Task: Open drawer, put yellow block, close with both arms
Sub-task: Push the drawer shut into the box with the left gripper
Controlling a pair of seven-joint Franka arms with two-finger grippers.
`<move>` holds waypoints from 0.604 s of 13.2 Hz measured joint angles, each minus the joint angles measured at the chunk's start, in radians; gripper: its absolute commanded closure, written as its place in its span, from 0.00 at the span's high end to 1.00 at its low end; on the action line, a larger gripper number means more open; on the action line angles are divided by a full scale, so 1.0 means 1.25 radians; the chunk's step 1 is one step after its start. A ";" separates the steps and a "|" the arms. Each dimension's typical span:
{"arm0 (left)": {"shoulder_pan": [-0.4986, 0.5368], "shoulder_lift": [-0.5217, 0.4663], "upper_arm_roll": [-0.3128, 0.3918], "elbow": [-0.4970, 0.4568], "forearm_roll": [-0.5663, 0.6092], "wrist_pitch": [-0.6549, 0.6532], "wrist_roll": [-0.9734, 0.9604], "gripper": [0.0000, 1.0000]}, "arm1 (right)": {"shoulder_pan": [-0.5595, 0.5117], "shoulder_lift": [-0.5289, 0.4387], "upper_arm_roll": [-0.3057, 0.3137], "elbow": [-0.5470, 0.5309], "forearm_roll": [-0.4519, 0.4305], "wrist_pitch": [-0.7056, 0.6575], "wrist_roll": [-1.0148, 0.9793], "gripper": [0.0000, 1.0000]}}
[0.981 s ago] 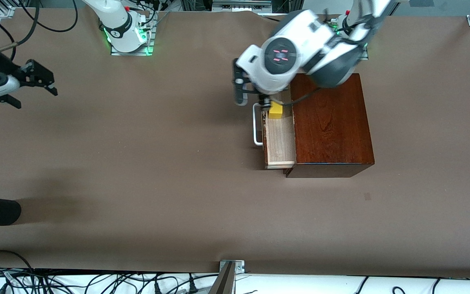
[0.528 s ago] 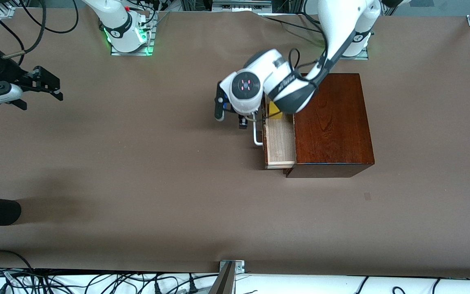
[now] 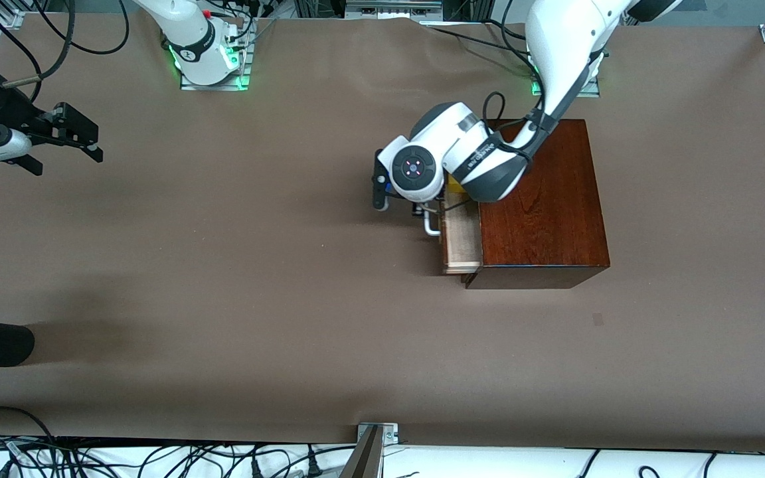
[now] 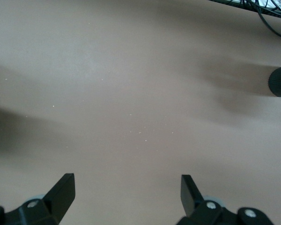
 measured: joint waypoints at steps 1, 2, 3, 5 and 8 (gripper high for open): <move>0.014 -0.008 0.000 0.000 0.001 -0.025 0.002 1.00 | -0.001 0.000 -0.003 0.000 0.000 0.001 0.000 1.00; 0.027 -0.017 0.000 0.000 0.002 -0.049 0.003 1.00 | -0.001 0.003 -0.006 0.000 0.000 0.004 0.001 1.00; 0.040 -0.025 0.000 0.000 0.002 -0.066 0.004 1.00 | -0.004 0.007 -0.009 0.000 -0.002 0.012 0.001 1.00; 0.057 -0.034 -0.001 -0.001 0.001 -0.079 0.007 1.00 | -0.009 0.016 -0.017 0.003 -0.004 0.025 -0.002 1.00; 0.056 -0.034 -0.004 -0.003 0.001 -0.078 0.006 1.00 | -0.007 0.016 -0.010 0.004 -0.004 0.004 -0.002 1.00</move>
